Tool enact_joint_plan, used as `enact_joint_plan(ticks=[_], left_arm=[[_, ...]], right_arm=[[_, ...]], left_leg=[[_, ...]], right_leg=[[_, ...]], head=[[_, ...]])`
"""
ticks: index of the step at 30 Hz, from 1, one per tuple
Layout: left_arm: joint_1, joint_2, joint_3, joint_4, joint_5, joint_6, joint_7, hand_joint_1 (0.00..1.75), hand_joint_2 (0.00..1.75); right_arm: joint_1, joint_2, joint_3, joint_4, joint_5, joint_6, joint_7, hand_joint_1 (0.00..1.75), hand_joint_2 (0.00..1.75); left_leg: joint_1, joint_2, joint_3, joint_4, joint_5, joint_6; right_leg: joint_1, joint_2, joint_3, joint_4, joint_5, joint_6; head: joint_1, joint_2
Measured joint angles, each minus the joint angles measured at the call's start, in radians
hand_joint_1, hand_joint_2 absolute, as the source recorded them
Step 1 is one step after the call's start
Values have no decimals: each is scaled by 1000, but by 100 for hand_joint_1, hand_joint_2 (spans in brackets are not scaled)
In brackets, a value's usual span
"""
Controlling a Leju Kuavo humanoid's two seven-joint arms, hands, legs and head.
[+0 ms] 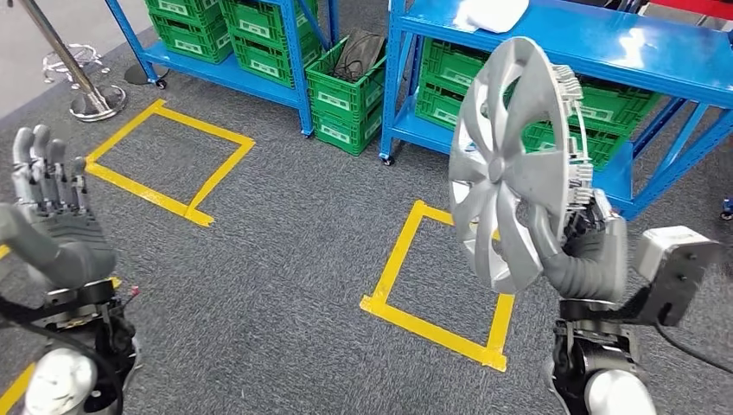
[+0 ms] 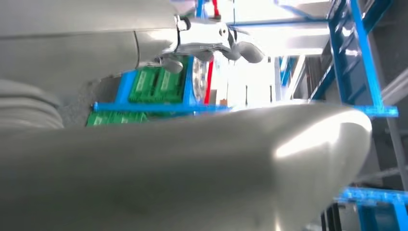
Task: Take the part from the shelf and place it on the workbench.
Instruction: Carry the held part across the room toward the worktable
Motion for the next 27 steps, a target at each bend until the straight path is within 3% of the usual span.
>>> enact_joint_plan(ticks=[2, 4, 6, 8, 9, 10, 11, 13, 15, 17, 18, 20, 22, 24, 25, 27], left_arm=[[-1, 0, 1, -1, 0, 0, 0, 0, 0], [-1, 0, 1, -1, 0, 0, 0, 0, 0], [-2, 0, 1, -1, -1, 0, 0, 0, 0], [-1, 0, 0, -1, -2, 0, 0, 0, 0], [-1, -1, 0, 0, -3, 0, 0, 0, 0], [-1, -1, 0, 0, -3, 0, 1, 0, 0], [-1, -1, 0, 0, -4, 0, 1, 0, 0], [-1, -1, 1, -1, -5, 0, 1, 0, 0], [-1, 0, 1, -1, -6, 1, 2, 0, 0], [0, 0, 2, -1, -7, 1, 3, 0, 0], [1, 0, 2, -1, -8, 2, 3, 0, 0], [0, 2, 4, -3, -8, 3, 3, 0, 0], [0, 4, 4, -3, -8, 3, 4, 0, 0], [2, 4, 4, -3, -8, 3, 4, 0, 0], [2, 4, 4, -3, -8, 3, 5, 0, 0], [2, 4, 4, -3, -8, 4, 5, 0, 0]], right_arm=[[-1, 0, 0, 0, 0, 0, 0, 175, 175], [-1, 0, 0, 0, 0, 1, 0, 175, 175], [-2, 0, 0, 0, -1, 3, -1, 175, 175], [-1, 0, 0, 0, -4, 4, -1, 175, 175], [0, 0, 0, 1, -5, 5, -2, 175, 175], [1, 0, 0, 2, -7, 6, -2, 175, 175], [2, 0, 0, 3, -8, 6, -2, 175, 175], [0, 0, 0, 3, -8, 6, -2, 175, 175], [-4, 0, 0, 3, -9, 6, -3, 175, 175], [-6, 0, 0, 3, -11, 6, -4, 175, 175], [-7, 0, 0, 3, -12, 6, -4, 175, 175], [-8, 0, 0, 3, -12, 6, -4, 175, 175], [-9, 0, 0, 3, -13, 7, -5, 175, 175], [-8, 0, 0, 4, -13, 6, -5, 175, 175], [-7, 0, 0, 5, -14, 6, -5, 175, 175], [-6, 0, 0, 6, -14, 6, -5, 175, 175]], left_leg=[[-4, -16, -1, -3, 3, 14], [-1, -32, -1, -7, 8, 25], [1, -47, 0, -10, 11, 34], [-2, -64, -1, -9, 12, 38], [-3, -74, -2, -8, 12, 39], [-5, -85, -2, -8, 12, 39], [-5, -96, -2, -6, 12, 39], [-6, -116, -2, -4, 12, 37], [-3, -134, -11, -2, 15, 29], [3, -150, -18, -5, 21, 16], [4, -148, -23, -6, 22, 10], [1, -109, -44, 29, 0, 2], [0, -59, -98, 139, -53, -4], [2, -45, -153, 251, -89, -8], [3, -43, -159, 264, -84, -9], [3, -31, -110, 177, -35, -8]], right_leg=[[0, -12, 1, -2, 1, 12], [-4, 2, -10, 17, -16, 23], [-6, 39, -54, 107, -67, 27], [-5, 57, -116, 235, -115, 25], [-4, 60, -136, 272, -118, 23], [-4, 61, -141, 273, -104, 19], [-3, 64, -128, 237, -74, 15], [-2, 88, -72, 109, -11, 3], [-1, 114, -31, 26, 9, -5], [3, 112, -21, 9, 8, -10], [3, 103, -18, 4, 11, -15], [0, 84, -10, -9, 17, -26], [1, 66, -6, -13, 18, -33], [3, 49, -6, -12, 16, -35], [3, 40, -6, -11, 15, -35], [3, 24, -5, -9, 12, -31]], head=[[3, 0], [8, 0], [19, 0], [31, 0], [35, 0], [38, 0], [41, 0], [46, 0], [49, 0], [50, 0], [50, 0], [42, 0], [29, 0], [21, 0], [18, 0], [11, 0]])
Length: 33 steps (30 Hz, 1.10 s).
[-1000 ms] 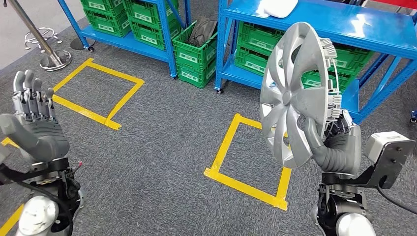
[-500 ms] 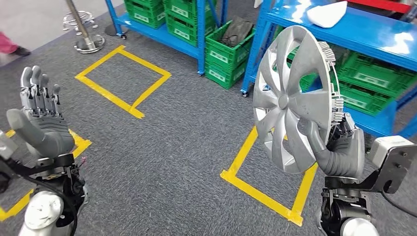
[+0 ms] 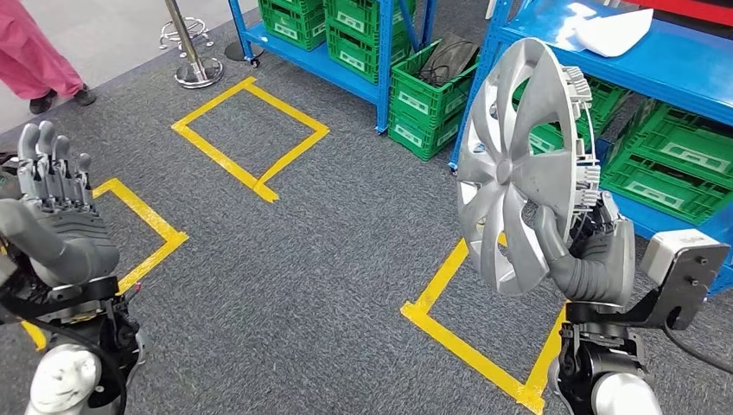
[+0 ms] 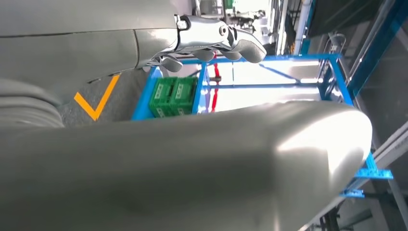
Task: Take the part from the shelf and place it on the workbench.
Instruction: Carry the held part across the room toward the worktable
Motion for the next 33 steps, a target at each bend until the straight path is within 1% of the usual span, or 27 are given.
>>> enact_joint_plan(ticks=[2, 3, 4, 6, 7, 8, 9, 11, 12, 13, 14, 15, 17, 18, 19, 21, 22, 24, 25, 26, 27, 28, 29, 30, 31, 32, 33], left_arm=[[-2, 0, 0, 0, 0, 0, 0, 0, 0], [-3, 0, 0, -1, 0, 0, 0, 0, 0], [-4, 0, 1, -1, 0, 0, -1, 0, 0], [-4, 0, 1, -3, 0, 0, -1, 0, 0], [-4, 0, 1, -4, 0, 0, -1, 0, 0], [-5, 0, 1, -5, 0, 0, -2, 0, 0], [-5, 0, 1, -6, 0, 0, -2, 0, 0], [-5, 0, 0, -6, 0, -1, -2, 0, 0], [-5, 0, 0, -6, 0, -1, -1, 0, 0], [-5, 0, 0, -6, 0, -1, -1, 0, 0], [-4, 0, 0, -6, 0, -1, -1, 0, 0], [-4, 0, 0, -6, 0, -1, -1, 0, 0], [-5, 0, 0, -6, 0, -1, -2, 0, 0], [-5, 0, 0, -6, 0, -1, -2, 0, 0], [-5, 0, 0, -6, 0, -1, -2, 0, 0], [-3, 0, 0, -6, 0, -1, -2, 0, 0], [-3, 0, 1, -6, 0, 0, -2, 0, 0], [-5, 1, 3, -7, 0, 1, -3, 0, 0], [-5, 2, 3, -7, 0, 1, -3, 0, 0], [-5, 3, 4, -7, 0, 2, -3, 0, 0], [-4, 3, 4, -7, 0, 2, -3, 0, 0], [-3, 3, 5, -6, 0, 2, -3, 0, 0], [-3, 3, 6, -6, 0, 2, -3, 0, 0], [-3, 3, 6, -6, 0, 2, -3, 0, 0], [-3, 3, 7, -6, 0, 2, -3, 0, 0], [-4, 3, 7, -7, 0, 2, -4, 0, 0], [-5, 3, 8, -7, 0, 2, -4, 0, 0]], right_arm=[[-1, 0, 0, 0, 0, 0, 0, 175, 175], [-1, 0, 0, 0, 0, 0, 0, 175, 175], [-2, 0, 0, 0, 0, 0, 0, 175, 175], [-3, 0, 0, 0, 0, 1, 0, 175, 175], [-4, 0, 0, 0, 0, 1, 0, 175, 175], [-5, 0, 0, 0, 0, 2, 0, 175, 175], [-5, 0, 0, 0, 0, 2, 0, 175, 175], [-6, 0, 0, 0, 0, 3, -1, 175, 175], [-5, 0, 0, 1, 0, 4, 0, 175, 175], [-4, 0, 0, 2, -1, 5, 0, 175, 175], [-3, 0, 0, 2, -1, 5, 0, 175, 175], [-3, 0, 0, 3, -1, 6, 0, 175, 175], [-7, 0, 0, 3, -1, 6, 0, 175, 175], [-9, 0, 0, 3, -1, 7, 0, 175, 175], [-11, -1, 0, 3, -1, 7, 0, 175, 175], [-13, -1, 0, 3, -1, 8, 0, 175, 175], [-13, 0, 0, 3, -1, 8, 0, 175, 175], [-15, 0, 0, 3, -1, 9, 0, 175, 175], [-16, 0, 0, 3, -1, 10, 0, 175, 175], [-17, 0, 0, 3, -1, 10, 0, 175, 175], [-17, 0, 1, 3, -1, 10, 0, 175, 175], [-16, 0, 1, 4, -1, 10, 0, 175, 175], [-16, 1, 2, 6, -1, 10, 0, 175, 175], [-17, 1, 3, 7, -2, 11, 0, 175, 175], [-18, 2, 4, 7, -2, 13, 1, 175, 175], [-20, 3, 4, 8, -2, 15, 1, 175, 175], [-22, 4, 5, 8, -2, 17, 1, 175, 175]], left_leg=[[-4, 31, 75, -129, 35, 6], [-7, 40, 98, -166, 39, 11], [-10, 41, 106, -179, 37, 17], [-11, 20, 106, -182, 43, 31], [-9, 11, 106, -184, 46, 37], [-7, 2, 107, -186, 49, 42], [-5, -7, 107, -188, 51, 46], [-7, -27, 105, -188, 53, 51], [-9, -38, 104, -187, 53, 52], [-10, -50, 104, -187, 53, 53], [-10, -63, 103, -186, 54, 53], [-10, -76, 104, -185, 54, 53], [-10, -99, 102, -182, 55, 50], [-9, -109, 98, -181, 57, 47], [-7, -118, 93, -181, 60, 42], [-3, -133, 86, -184, 67, 28], [-3, -123, 81, -181, 65, 23], [-7, -74, 52, -131, 35, 16], [-8, -44, 25, -77, 8, 14], [-7, -28, -7, -11, -20, 12], [-6, -19, -36, 48, -38, 10], [-4, -15, -53, 81, -43, 8], [-3, -11, -51, 77, -31, 7], [-2, -5, -26, 32, -4, 6], [-1, 10, 13, -36, 24, 6], [-4, 28, 53, -102, 41, 7], [-7, 40, 83, -150, 51, 10]], right_leg=[[4, -12, 1, 5, -6, 9], [6, -17, 2, 7, -8, 16], [9, -24, 2, 8, -9, 22], [8, -37, 0, 8, -11, 33], [6, -32, -5, 17, -19, 39], [4, -18, -16, 41, -36, 43], [2, 1, -39, 87, -62, 46], [1, 30, -101, 225, -122, 48], [2, 35, -129, 280, -138, 47], [2, 37, -141, 303, -136, 45], [2, 39, -134, 283, -114, 42], [3, 47, -110, 227, -78, 37], [2, 80, -47, 91, -21, 25], [2, 94, -24, 47, -10, 20], [3, 101, -12, 26, -10, 17], [5, 87, -4, 13, -9, 12], [5, 76, 1, 5, -4, 7], [2, 54, 11, -10, 2, -3], [3, 44, 13, -13, 3, -5], [4, 34, 13, -13, 2, -7], [4, 23, 13, -12, 2, -7], [4, 12, 13, -11, 1, -7], [3, 0, 13, -10, 0, -6], [3, -10, 14, -8, -2, -3], [3, -20, 15, -5, -6, 1], [5, -27, 15, -1, -11, 7], [7, -35, 15, 4, -15, 14]], head=[[-9, 0], [-11, 0], [-11, 0], [-8, 0], [-6, 0], [-3, 0], [3, 0], [16, 0], [20, 0], [24, 0], [27, 0], [30, 0], [35, 0], [37, 0], [37, 0], [38, 0], [37, 0], [29, 0], [23, 0], [18, 0], [15, 0], [12, 0], [8, 0], [4, 0], [0, 0], [-5, 0], [-7, 0]])
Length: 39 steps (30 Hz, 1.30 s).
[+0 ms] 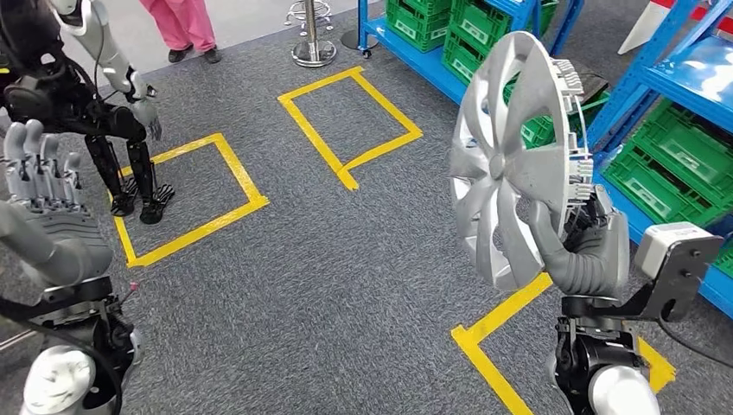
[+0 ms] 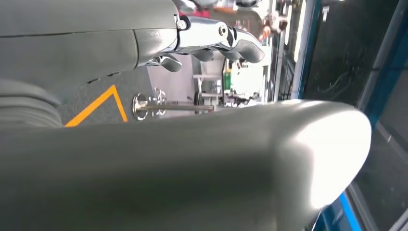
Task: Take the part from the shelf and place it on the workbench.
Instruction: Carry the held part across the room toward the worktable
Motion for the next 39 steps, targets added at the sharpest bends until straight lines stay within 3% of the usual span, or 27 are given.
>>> enact_joint_plan(ticks=[1, 4, 6, 8, 9, 10, 11, 13, 15, 17, 19, 21, 23, 25, 26, 27, 29, 31, 32, 34, 35, 37, 39], left_arm=[[0, 0, 0, 0, 0, 0, 0, 0, 0], [0, 0, 1, -1, 0, -2, -1, 0, 0], [-1, 0, 1, -3, 0, -2, -1, 0, 0], [-2, 0, 1, -4, 0, -3, -1, 0, 0], [-2, 0, 1, -4, 0, -3, -1, 0, 0], [-1, 0, 0, -4, 0, -3, -1, 0, 0], [-1, 0, 0, -4, 0, -3, -1, 0, 0], [-1, 0, 1, -4, 0, -3, -1, 0, 0], [-1, 0, 1, -4, 0, -3, -2, 0, 0], [0, 0, 1, -4, 0, -2, -2, 0, 0], [1, 0, 2, -5, 0, -2, -3, 0, 0], [0, 1, 5, -6, -1, 0, -3, 0, 0], [-1, 1, 8, -7, -1, 1, -2, 0, 0], [2, 1, 8, -6, -2, 1, -2, 0, 0], [3, 1, 8, -6, -2, 2, -1, 0, 0], [2, 1, 8, -6, -3, 2, -1, 0, 0], [2, 1, 8, -6, -3, 2, -1, 0, 0], [1, 1, 8, -7, -4, 2, -2, 0, 0], [1, 1, 9, -8, -4, 2, -1, 0, 0], [1, 1, 9, -9, -5, 3, -1, 0, 0], [1, 1, 9, -10, -5, 2, -1, 0, 0], [0, 0, 9, -12, -6, 2, 0, 0, 0], [0, 0, 9, -12, -7, 1, 0, 0, 0]], right_arm=[[-2, 1, 1, 0, 0, 1, 0, 175, 175], [-4, 2, 3, 1, -1, 2, 0, 175, 175], [-5, 2, 4, 1, -1, 3, 0, 175, 175], [-6, 2, 5, 2, 0, 4, 0, 175, 175], [-6, 2, 6, 3, -1, 6, 0, 175, 175], [-7, 2, 8, 4, -1, 8, 0, 175, 175], [-7, 2, 10, 5, -1, 9, 0, 175, 175], [-9, 2, 13, 7, -3, 11, 0, 175, 175], [-16, 2, 14, 6, -4, 13, 0, 175, 175], [-25, 3, 16, 6, -6, 15, -2, 175, 175], [-30, 3, 17, 6, -7, 16, -2, 175, 175], [-32, 5, 19, 6, -7, 16, -3, 175, 175], [-33, 6, 20, 7, -8, 17, -3, 175, 175], [-32, 8, 21, 9, -8, 18, -3, 175, 175], [-31, 8, 23, 11, -8, 18, -3, 175, 175], [-31, 9, 24, 13, -9, 18, -2, 175, 175], [-31, 10, 28, 16, -9, 19, -2, 175, 175], [-34, 11, 30, 17, -9, 21, -3, 175, 175], [-35, 11, 32, 17, -10, 22, -3, 175, 175], [-38, 12, 35, 19, -12, 27, -2, 175, 175], [-39, 12, 35, 20, -13, 28, -2, 175, 175], [-41, 12, 35, 21, -16, 30, -2, 175, 175], [-41, 12, 35, 22, -19, 31, -2, 175, 175]], left_leg=[[-3, 6, 15, -24, 0, 5], [-6, -24, 14, -30, 2, 23], [-2, -46, 15, -33, 7, 33], [-2, -68, 12, -33, 9, 39], [-4, -80, 11, -32, 10, 41], [-6, -93, 10, -31, 11, 42], [-7, -106, 9, -31, 11, 43], [-9, -133, 10, -29, 12, 43], [-6, -156, 5, -28, 15, 39], [3, -176, -6, -30, 24, 27], [8, -190, -16, -32, 32, 15], [2, -147, -35, -4, 14, 7], [-1, -81, -85, 97, -38, 1], [5, -57, -137, 208, -78, -7], [8, -52, -142, 223, -77, -10], [11, -47, -127, 199, -61, -14], [12, -14, -51, 74, -19, -18], [9, 14, 8, -14, -4, -10], [6, 15, 16, -25, -6, -3], [5, -9, 16, -25, 0, 11], [6, -19, 16, -27, 3, 16], [8, -38, 16, -30, 7, 25], [6, -61, 12, -30, 10, 32]], right_leg=[[2, -7, 0, 3, -3, 6], [-1, -24, 0, 7, -10, 24], [-5, 12, -23, 57, -45, 33], [-6, 58, -81, 183, -106, 35], [-5, 67, -113, 248, -129, 33], [-4, 71, -135, 290, -137, 30], [-3, 73, -140, 295, -126, 25], [2, 90, -98, 192, -57, 10], [4, 140, -41, 69, -6, -9], [8, 165, -18, 24, -1, -18], [10, 142, -10, 5, 5, -22], [7, 114, 3, -18, 15, -26], [7, 86, 10, -29, 18, -29], [8, 59, 9, -28, 17, -30], [8, 46, 8, -27, 16, -29], [7, 33, 8, -26, 15, -27], [7, 12, 8, -17, 8, -17], [10, -5, 6, -2, -2, -2], [12, -15, 6, 3, -5, 5], [8, -29, 5, 6, -10, 16], [5, -21, 0, 14, -18, 21], [0, 23, -32, 81, -61, 29], [-2, 62, -93, 215, -119, 29]], head=[[-1, 0], [4, 0], [10, 0], [24, 0], [29, 0], [33, 0], [36, 0], [42, 0], [42, 0], [45, 0], [49, 0], [44, 0], [35, 0], [29, 0], [26, 0], [23, 0], [18, 0], [16, 0], [17, 0], [23, 0], [25, 0], [34, 0], [44, 0]])
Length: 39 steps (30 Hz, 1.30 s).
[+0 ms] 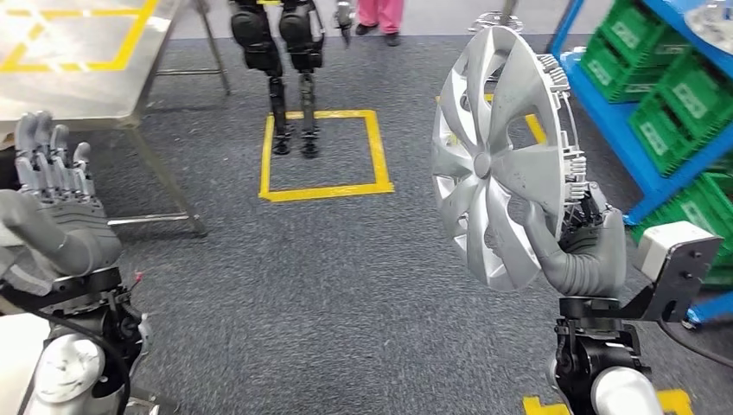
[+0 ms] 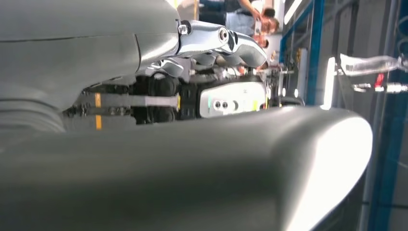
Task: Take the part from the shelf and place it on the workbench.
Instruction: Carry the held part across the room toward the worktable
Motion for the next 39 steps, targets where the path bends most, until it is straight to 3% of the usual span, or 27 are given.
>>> enact_joint_plan(ticks=[2, 3, 4, 6, 8, 10, 11, 13, 15, 17, 18, 19, 20, 22, 24, 26, 28, 30, 31, 32, 33, 35, 36, 38, 39], left_arm=[[1, 0, 0, 1, 0, 0, 1, 0, 0], [1, 0, -1, 2, 0, 0, 1, 0, 0], [1, 0, 0, 2, 0, 0, 3, 0, 0], [1, 0, 0, 2, -2, 0, 6, 0, 0], [1, 0, 0, 2, -3, 0, 10, 0, 0], [3, 0, 0, 2, -5, 1, 13, 0, 0], [5, 0, 0, 1, -6, 2, 14, 0, 0], [5, 1, 3, 0, -7, 3, 14, 0, 0], [5, 2, 4, 0, -8, 4, 14, 0, 0], [9, 2, 5, 0, -8, 5, 14, 0, 0], [10, 2, 5, 1, -8, 5, 14, 0, 0], [11, 2, 5, 1, -8, 5, 14, 0, 0], [11, 2, 6, 1, -8, 6, 14, 0, 0], [11, 2, 6, 1, -8, 6, 14, 0, 0], [11, 2, 7, 0, -8, 6, 14, 0, 0], [13, 2, 7, -1, -8, 6, 14, 0, 0], [12, 2, 7, -3, -8, 6, 14, 0, 0], [11, 2, 7, -3, -9, 5, 14, 0, 0], [12, 2, 6, -3, -9, 4, 14, 0, 0], [12, 2, 6, -3, -9, 4, 14, 0, 0], [13, 2, 6, -3, -9, 4, 14, 0, 0], [13, 2, 6, -3, -9, 4, 14, 0, 0], [13, 1, 6, -3, -10, 4, 14, 0, 0], [13, 1, 6, -3, -10, 3, 14, 0, 0], [14, 1, 6, -3, -11, 3, 14, 0, 0]], right_arm=[[1, 0, 1, 4, -3, 0, 0, 175, 175], [2, 0, 1, 7, -4, 0, 0, 175, 175], [2, 0, 1, 9, -6, 0, 0, 175, 175], [0, 0, 1, 10, -6, 0, -1, 175, 175], [-3, 0, 2, 11, -6, -1, -2, 175, 175], [-4, 0, 2, 11, -4, -2, -3, 175, 175], [-4, 1, 2, 11, -2, -2, -3, 175, 175], [-3, 4, 3, 11, 2, -3, -3, 175, 175], [-2, 5, 4, 11, 4, -5, -3, 175, 175], [1, 6, 6, 12, 4, -6, -2, 175, 175], [3, 7, 6, 13, 4, -6, -2, 175, 175], [5, 7, 7, 14, 4, -6, -1, 175, 175], [5, 8, 8, 14, 4, -6, -1, 175, 175], [5, 8, 8, 14, 4, -6, -1, 175, 175], [4, 8, 8, 14, 5, -6, -1, 175, 175], [3, 9, 8, 14, 5, -6, -1, 175, 175], [3, 9, 8, 14, 5, -6, -1, 175, 175], [3, 8, 8, 14, 5, -5, -2, 175, 175], [4, 8, 8, 14, 5, -4, -2, 175, 175], [5, 8, 9, 14, 5, -4, -2, 175, 175], [5, 8, 9, 15, 5, -3, -1, 175, 175], [5, 8, 9, 16, 4, -1, -1, 175, 175], [3, 8, 9, 16, 4, 0, -1, 175, 175], [-1, 8, 9, 16, 4, 0, -1, 175, 175], [-3, 8, 9, 15, 4, 0, -1, 175, 175]], left_leg=[[-4, -26, -3, 0, 2, 3], [-5, -41, -4, 1, 3, 4], [-6, -55, -4, 1, 4, 4], [-6, -81, -6, 2, 8, 1], [0, -102, -16, 1, 16, -10], [7, -126, -25, -4, 26, -26], [7, -121, -31, -3, 27, -32], [0, -72, -57, 42, -2, -37], [-1, -14, -108, 155, -61, -41], [2, 3, -147, 248, -92, -47], [4, 8, -141, 245, -84, -50], [6, 16, -115, 206, -64, -52], [7, 32, -73, 139, -39, -54], [3, 67, -1, 29, -16, -46], [-3, 70, 17, 3, -20, -30], [-3, 48, 13, 0, -13, -16], [0, 27, 12, -4, -7, -4], [0, 6, 9, -5, -3, 3], [-2, -6, 7, -5, -2, 5], [-4, -19, 5, -4, 0, 7], [-6, -33, 3, -3, 0, 8], [-8, -60, 2, -1, 2, 8], [-7, -72, 2, 0, 4, 7], [-3, -94, -6, 0, 10, -1], [1, -105, -11, -1, 15, -7]], right_leg=[[0, 9, -45, 86, -17, -3], [1, 12, -42, 73, 2, -7], [1, 18, -22, 25, 36, -13], [2, 63, 38, -111, 98, -28], [4, 102, 74, -186, 115, -38], [7, 91, 84, -203, 118, -44], [7, 77, 88, -212, 124, -47], [5, 48, 98, -234, 135, -55], [7, 23, 101, -240, 138, -60], [8, -5, 98, -239, 137, -61], [7, -18, 98, -238, 136, -59], [6, -30, 97, -235, 135, -57], [6, -41, 97, -231, 132, -53], [11, -58, 95, -219, 123, -40], [14, -74, 94, -212, 120, -27], [11, -83, 92, -209, 117, -15], [4, -52, 70, -165, 85, -5], [1, -7, 15, -45, 25, 1], [1, 2, -16, 21, 1, 1], [1, 6, -40, 67, -9, 0], [1, 9, -47, 78, 1, -3], [4, 27, -7, -15, 65, -16], [4, 53, 25, -84, 94, -26], [6, 97, 74, -181, 121, -41], [7, 106, 82, -195, 118, -45]], head=[[6, 0], [9, 0], [11, 0], [13, 0], [14, 0], [16, 0], [16, 0], [6, 0], [-4, 0], [-11, 0], [-14, 0], [-18, 0], [-21, 0], [-27, 0], [-25, 0], [-20, 0], [-14, 0], [-3, 0], [2, 0], [5, 0], [7, 0], [12, 0], [13, 0], [13, 0], [14, 0]])
